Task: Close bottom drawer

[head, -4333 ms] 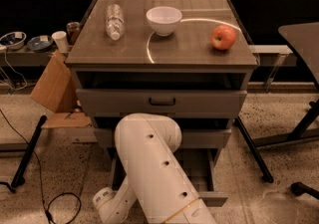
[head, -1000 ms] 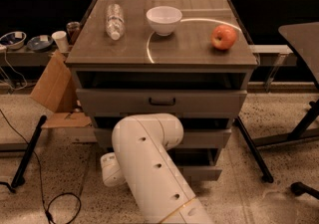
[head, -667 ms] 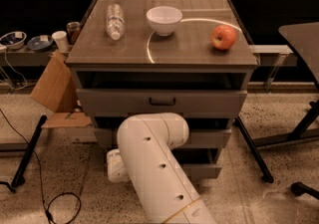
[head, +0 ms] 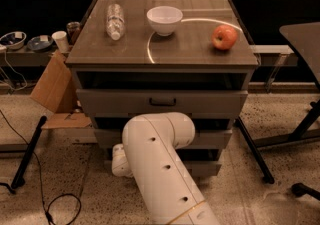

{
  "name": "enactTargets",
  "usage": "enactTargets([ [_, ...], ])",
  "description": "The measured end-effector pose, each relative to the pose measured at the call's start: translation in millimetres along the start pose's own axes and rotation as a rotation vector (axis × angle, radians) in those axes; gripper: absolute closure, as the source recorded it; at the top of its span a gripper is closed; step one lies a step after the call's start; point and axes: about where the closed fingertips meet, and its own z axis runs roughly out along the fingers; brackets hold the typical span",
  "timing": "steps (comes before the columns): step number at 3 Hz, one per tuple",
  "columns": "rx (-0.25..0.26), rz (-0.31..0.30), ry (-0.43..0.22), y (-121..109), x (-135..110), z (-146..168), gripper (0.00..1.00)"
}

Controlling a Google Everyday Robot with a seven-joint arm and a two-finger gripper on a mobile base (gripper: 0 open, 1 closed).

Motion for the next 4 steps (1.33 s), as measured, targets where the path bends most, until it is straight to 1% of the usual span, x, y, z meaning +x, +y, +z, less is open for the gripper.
enactTargets([
  [1, 0.0, 0.027, -0.001, -7, 4, -1, 1.0],
  [2, 0.02, 0.063, -0.043, -12, 1, 3, 1.0],
  [3, 0.069, 0.115, -0.101, -13, -5, 6, 1.0],
  [4, 0.118, 0.164, -0.12, -17, -7, 6, 1.0],
])
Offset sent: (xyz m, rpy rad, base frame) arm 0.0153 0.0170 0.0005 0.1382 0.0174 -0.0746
